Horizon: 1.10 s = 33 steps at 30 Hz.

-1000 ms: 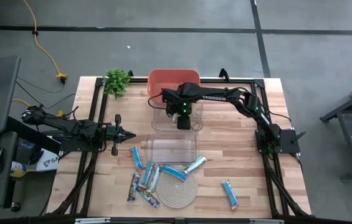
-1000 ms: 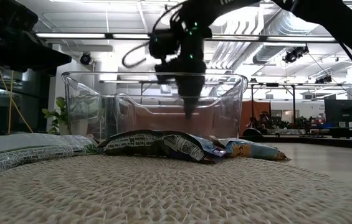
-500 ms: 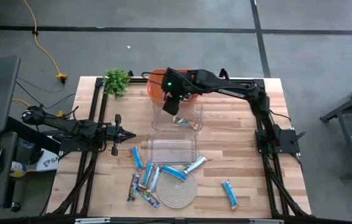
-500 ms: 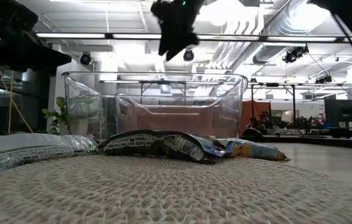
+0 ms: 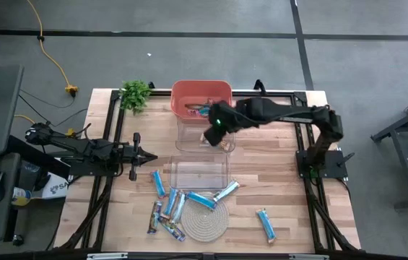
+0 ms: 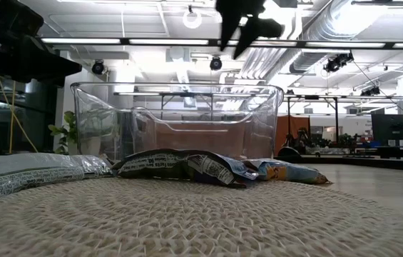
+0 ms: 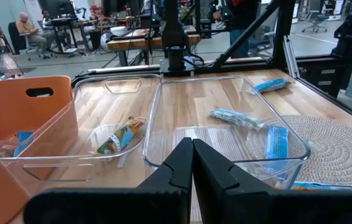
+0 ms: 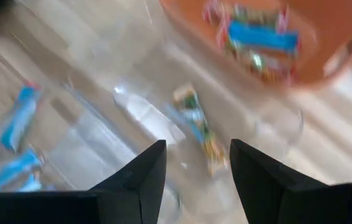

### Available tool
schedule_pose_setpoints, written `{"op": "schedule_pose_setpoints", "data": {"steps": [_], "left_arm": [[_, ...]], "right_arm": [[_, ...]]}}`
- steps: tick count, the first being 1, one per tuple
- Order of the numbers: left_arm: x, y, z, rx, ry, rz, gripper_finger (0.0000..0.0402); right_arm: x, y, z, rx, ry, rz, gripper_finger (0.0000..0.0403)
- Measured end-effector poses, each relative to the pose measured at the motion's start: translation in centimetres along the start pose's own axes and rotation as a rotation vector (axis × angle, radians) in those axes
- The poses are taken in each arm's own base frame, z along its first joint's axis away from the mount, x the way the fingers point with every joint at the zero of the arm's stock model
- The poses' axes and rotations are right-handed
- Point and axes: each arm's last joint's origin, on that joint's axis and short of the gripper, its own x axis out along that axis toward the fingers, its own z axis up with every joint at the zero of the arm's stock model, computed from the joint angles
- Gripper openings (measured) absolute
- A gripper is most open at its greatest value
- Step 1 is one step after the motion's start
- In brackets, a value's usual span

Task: Pick and place Granola Bars by type
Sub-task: Put the yellow granola bar into the top transparent bin

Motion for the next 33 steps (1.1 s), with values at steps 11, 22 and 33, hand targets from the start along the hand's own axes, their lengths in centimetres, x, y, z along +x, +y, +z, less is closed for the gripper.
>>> {"op": "schedule_pose_setpoints", "data": {"steps": [11, 22, 33], "left_arm": [[0.0, 0.0, 0.0, 0.000, 0.000, 0.000, 0.0007], [0.0, 0.0, 0.0, 0.000, 0.000, 0.000, 0.0007], [0.0, 0.0, 0.0, 0.000, 0.000, 0.000, 0.0007]], "right_arm": [[-2.2, -1.8, -11.0, 0.160, 0.120, -0.013, 0.0161], [-1.8, -2.7, -18.9, -0.148, 0.111, 0.119, 0.0161], [2.4, -3.0, -23.8, -0.632, 0.091, 0.285, 0.0161]]}}
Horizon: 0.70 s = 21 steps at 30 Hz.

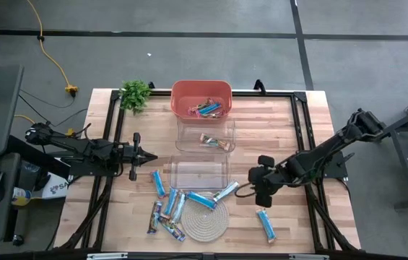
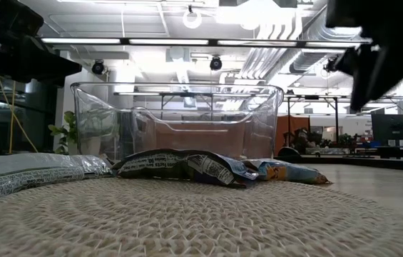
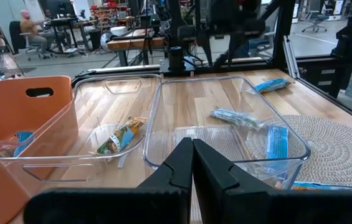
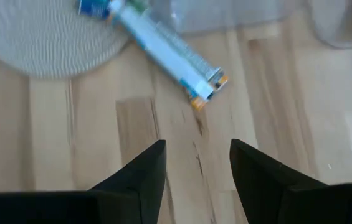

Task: Pick and place Granola Bars by type
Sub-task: Put the yellow granola bar into the top transparent bin

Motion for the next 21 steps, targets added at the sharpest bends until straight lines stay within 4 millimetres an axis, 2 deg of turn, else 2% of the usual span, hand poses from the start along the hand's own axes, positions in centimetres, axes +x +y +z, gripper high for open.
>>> {"op": "schedule_pose_setpoints", "data": {"steps": [5, 11, 21], "left_arm": [[0.0, 0.0, 0.0, 0.000, 0.001, 0.000, 0.0007], [0.0, 0.0, 0.0, 0.000, 0.000, 0.000, 0.0007], [0.0, 0.0, 0.0, 0.000, 0.001, 0.000, 0.0007]], "right_arm": [[1.6, -0.6, -1.5, -0.179, 0.006, 0.021, 0.0161], [3.0, -1.3, -2.2, -0.384, -0.048, 0.040, 0.0161], [3.8, -2.6, -0.7, -0.506, -0.147, 0.018, 0.0161]]}}
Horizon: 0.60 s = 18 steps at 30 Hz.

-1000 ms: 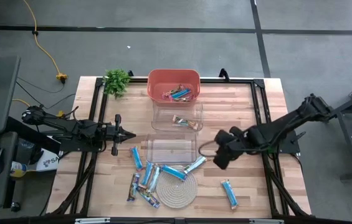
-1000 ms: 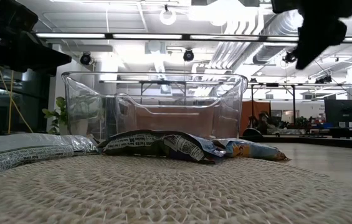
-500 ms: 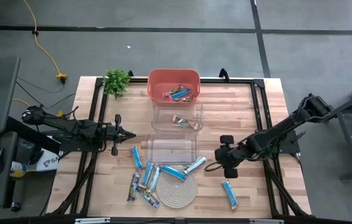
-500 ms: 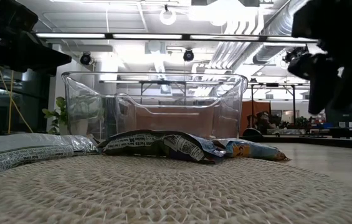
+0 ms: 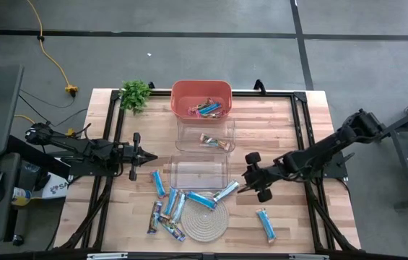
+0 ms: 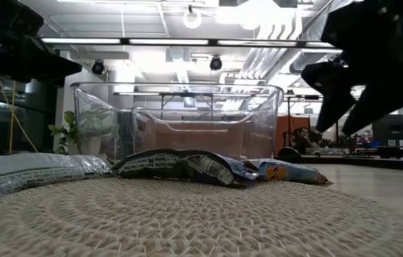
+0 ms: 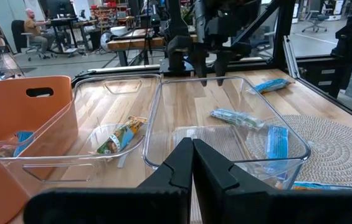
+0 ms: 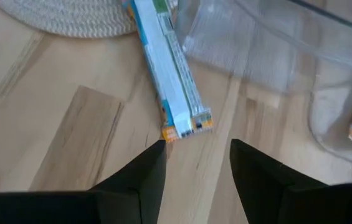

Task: Pick and place Granola Bars by type
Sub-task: Put the yellow granola bar into the top transparent bin

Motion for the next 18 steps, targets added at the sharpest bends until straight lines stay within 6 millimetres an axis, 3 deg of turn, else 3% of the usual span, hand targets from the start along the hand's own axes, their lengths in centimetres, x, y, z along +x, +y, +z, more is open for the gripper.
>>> {"op": "schedule_pose_setpoints", "data": {"steps": [6, 18], "left_arm": [[0.0, 0.0, 0.0, 0.000, 0.000, 0.000, 0.0007], [0.0, 0.0, 0.0, 0.000, 0.000, 0.000, 0.0007]], "right_arm": [[1.3, -0.3, 0.2, -0.007, -0.008, 0.067, 0.0164], [3.8, 0.2, 0.3, -0.051, -0.033, 0.100, 0.0223]]}}
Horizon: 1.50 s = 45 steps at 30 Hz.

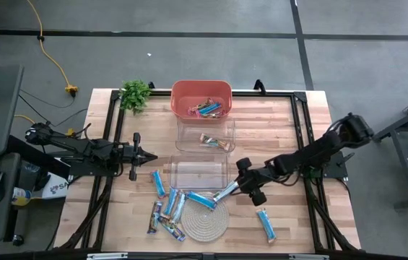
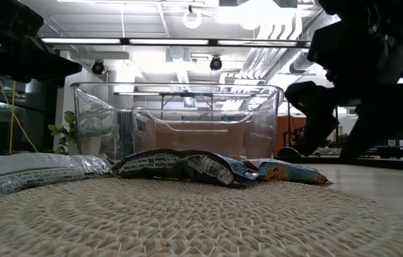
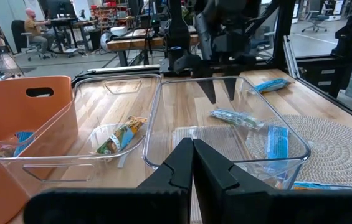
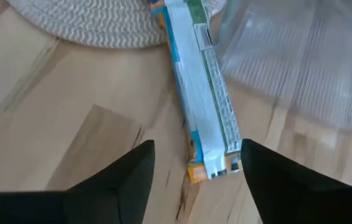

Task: Pick and place Granola Bars by type
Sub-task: Put the yellow granola bar into the top transparent bin

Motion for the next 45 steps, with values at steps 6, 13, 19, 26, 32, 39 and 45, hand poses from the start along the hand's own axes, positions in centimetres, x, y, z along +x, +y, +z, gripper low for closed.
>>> {"op": "schedule_pose_setpoints", "data": {"steps": [6, 13, 19, 26, 32, 39, 45], "left_arm": [[0.0, 0.0, 0.0, 0.000, 0.000, 0.000, 0.0007], [0.0, 0.0, 0.0, 0.000, -0.001, 0.001, 0.0007], [0.0, 0.0, 0.0, 0.000, 0.000, 0.000, 0.0007], [0.0, 0.0, 0.0, 0.000, -0.001, 0.000, 0.0007], [0.0, 0.0, 0.0, 0.000, 0.000, 0.000, 0.0007], [0.0, 0.0, 0.0, 0.000, -0.001, 0.000, 0.0007], [0.0, 0.0, 0.0, 0.000, -0.001, 0.000, 0.0007]], "right_arm": [[0.7, -0.1, 0.6, -0.065, -0.065, -0.033, 0.0225], [1.7, -0.1, 0.7, -0.075, -0.096, -0.039, 0.0225], [2.6, -0.1, 0.3, -0.069, -0.072, -0.038, 0.0225], [2.9, -0.1, 0.3, -0.067, -0.077, -0.054, 0.0225], [2.9, -0.1, 0.3, -0.064, -0.076, -0.058, 0.0225], [3.6, -0.6, -0.1, -0.008, -0.064, -0.039, 0.0225], [4.0, -0.8, 0.0, 0.002, -0.085, -0.051, 0.0224]]}}
